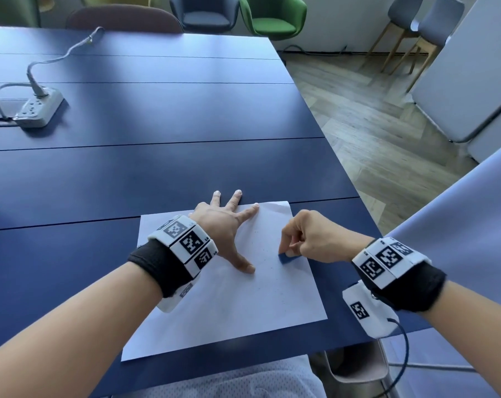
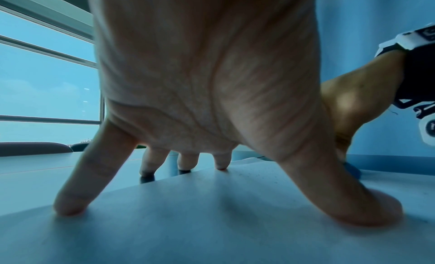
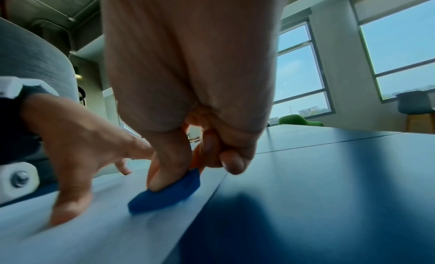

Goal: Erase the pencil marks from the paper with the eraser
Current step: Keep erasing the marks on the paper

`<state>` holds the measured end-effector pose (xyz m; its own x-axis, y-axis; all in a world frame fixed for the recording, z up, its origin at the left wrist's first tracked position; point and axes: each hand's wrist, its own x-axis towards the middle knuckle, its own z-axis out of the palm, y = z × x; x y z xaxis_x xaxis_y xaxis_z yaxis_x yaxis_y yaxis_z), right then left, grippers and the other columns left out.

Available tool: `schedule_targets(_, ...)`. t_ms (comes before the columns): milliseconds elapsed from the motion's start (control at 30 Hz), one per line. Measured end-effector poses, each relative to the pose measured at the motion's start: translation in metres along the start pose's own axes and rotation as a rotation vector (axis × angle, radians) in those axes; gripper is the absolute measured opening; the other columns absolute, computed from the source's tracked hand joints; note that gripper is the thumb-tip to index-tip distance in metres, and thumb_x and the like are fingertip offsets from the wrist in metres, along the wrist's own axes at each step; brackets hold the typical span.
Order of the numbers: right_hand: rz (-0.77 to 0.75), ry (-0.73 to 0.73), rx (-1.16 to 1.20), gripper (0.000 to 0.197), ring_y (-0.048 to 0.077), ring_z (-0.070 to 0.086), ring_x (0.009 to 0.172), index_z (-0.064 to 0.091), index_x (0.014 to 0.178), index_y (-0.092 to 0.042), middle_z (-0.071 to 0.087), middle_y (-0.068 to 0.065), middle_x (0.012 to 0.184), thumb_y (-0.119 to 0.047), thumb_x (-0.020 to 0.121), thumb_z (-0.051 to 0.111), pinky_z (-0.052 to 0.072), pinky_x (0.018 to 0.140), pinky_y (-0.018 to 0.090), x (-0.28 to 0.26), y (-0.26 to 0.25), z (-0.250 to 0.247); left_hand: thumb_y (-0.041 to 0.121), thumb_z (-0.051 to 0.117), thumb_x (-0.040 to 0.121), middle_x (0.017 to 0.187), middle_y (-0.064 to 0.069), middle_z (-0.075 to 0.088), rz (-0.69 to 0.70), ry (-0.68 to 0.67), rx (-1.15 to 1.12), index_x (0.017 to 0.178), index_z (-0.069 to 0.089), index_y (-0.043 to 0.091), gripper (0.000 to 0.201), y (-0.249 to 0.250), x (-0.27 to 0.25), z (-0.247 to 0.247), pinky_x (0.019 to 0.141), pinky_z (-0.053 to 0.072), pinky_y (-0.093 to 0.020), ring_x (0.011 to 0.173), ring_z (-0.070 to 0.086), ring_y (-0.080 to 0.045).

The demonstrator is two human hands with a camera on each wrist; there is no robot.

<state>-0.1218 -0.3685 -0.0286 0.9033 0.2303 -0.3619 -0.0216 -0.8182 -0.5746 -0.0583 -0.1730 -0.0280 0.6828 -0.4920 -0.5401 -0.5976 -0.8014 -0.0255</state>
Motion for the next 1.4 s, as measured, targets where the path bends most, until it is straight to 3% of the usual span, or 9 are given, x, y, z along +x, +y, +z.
schedule_targets(133,0.009,0.235,0.084,0.022,0.002,0.053,0.053,0.076,0.077,-0.014,0.060,-0.005,0.062,0.004,0.079,0.064,0.043,0.058,0.015,0.009,0.005,0.000,0.084,0.068,0.054,0.161,0.003,-0.020,-0.003,0.002,-0.005,0.150,-0.015,0.045,0.133,0.000,0.001,0.000,0.107,0.028,-0.045,0.148,-0.008,-0.036)
schedule_targets(300,0.017,-0.023,0.012,0.026,-0.001,0.052,0.051,0.075,0.073,-0.019,0.063,-0.002,0.065,0.004,0.078,0.065,0.052,0.061,0.020,-0.008,0.006,-0.003,0.084,0.068,0.054,0.161,0.003,-0.020,-0.004,-0.005,-0.004,0.150,-0.015,0.045,0.132,0.001,0.000,0.000,0.107,0.028,-0.044,0.148,-0.008,-0.036)
schedule_targets(467,0.020,0.225,0.062,0.022,0.002,0.053,0.054,0.074,0.077,-0.014,0.060,-0.005,0.062,0.004,0.079,0.063,0.047,0.059,0.020,0.001,0.007,-0.002,0.085,0.067,0.054,0.161,0.003,-0.020,-0.005,-0.003,0.000,0.150,-0.016,0.046,0.133,0.000,0.001,-0.001,0.105,0.030,-0.045,0.148,-0.008,-0.036)
schedule_targets(633,0.030,-0.032,-0.003,0.023,0.003,0.055,0.058,0.075,0.076,-0.018,0.062,-0.004,0.067,0.002,0.080,0.063,0.051,0.060,0.018,-0.013,0.004,-0.003,0.084,0.068,0.054,0.161,0.004,-0.021,-0.008,-0.010,-0.004,0.149,-0.015,0.046,0.132,0.000,0.001,0.000,0.107,0.029,-0.045,0.148,-0.009,-0.036)
schedule_targets(767,0.026,0.180,0.075,0.023,0.002,0.054,0.055,0.075,0.078,-0.014,0.059,-0.006,0.062,0.004,0.079,0.061,0.048,0.058,0.018,-0.004,0.002,0.003,0.085,0.067,0.054,0.161,0.004,-0.021,-0.009,-0.008,0.010,0.149,-0.016,0.046,0.133,0.001,0.002,-0.001,0.105,0.031,-0.045,0.149,-0.008,-0.035)
schedule_targets(933,0.024,-0.033,0.052,0.028,0.008,0.060,0.061,0.075,0.077,-0.016,0.068,0.005,0.074,0.006,0.078,0.057,0.052,0.060,0.018,-0.031,0.005,0.014,0.084,0.067,0.054,0.161,0.003,-0.021,-0.011,-0.014,0.005,0.149,-0.016,0.045,0.132,0.001,0.001,-0.001,0.107,0.028,-0.046,0.148,-0.009,-0.036)
schedule_targets(1100,0.029,0.221,0.133,0.023,0.003,0.053,0.057,0.075,0.077,-0.013,0.062,0.001,0.069,0.005,0.078,0.062,0.044,0.056,0.012,-0.024,0.004,0.020,0.085,0.067,0.054,0.161,0.004,-0.020,-0.013,-0.008,0.010,0.149,-0.016,0.045,0.133,0.001,0.001,-0.001,0.105,0.031,-0.046,0.149,-0.008,-0.035)
schedule_targets(1267,0.064,-0.014,0.089,0.025,0.000,0.051,0.052,0.075,0.076,-0.017,0.059,-0.008,0.059,0.004,0.079,0.061,0.041,0.053,0.011,-0.041,0.004,0.018,0.085,0.067,0.054,0.161,0.004,-0.020,-0.017,-0.014,0.008,0.149,-0.016,0.046,0.133,0.001,0.000,-0.001,0.107,0.030,-0.046,0.149,-0.008,-0.035)
schedule_targets(1400,0.050,0.191,0.142,0.019,0.001,0.052,0.054,0.075,0.079,-0.011,0.060,-0.002,0.065,0.004,0.079,0.063,0.043,0.055,0.011,-0.032,0.001,0.022,0.085,0.066,0.054,0.161,0.004,-0.020,-0.012,-0.011,0.009,0.150,-0.016,0.045,0.132,0.002,-0.001,-0.002,0.107,0.029,-0.046,0.149,-0.008,-0.035)
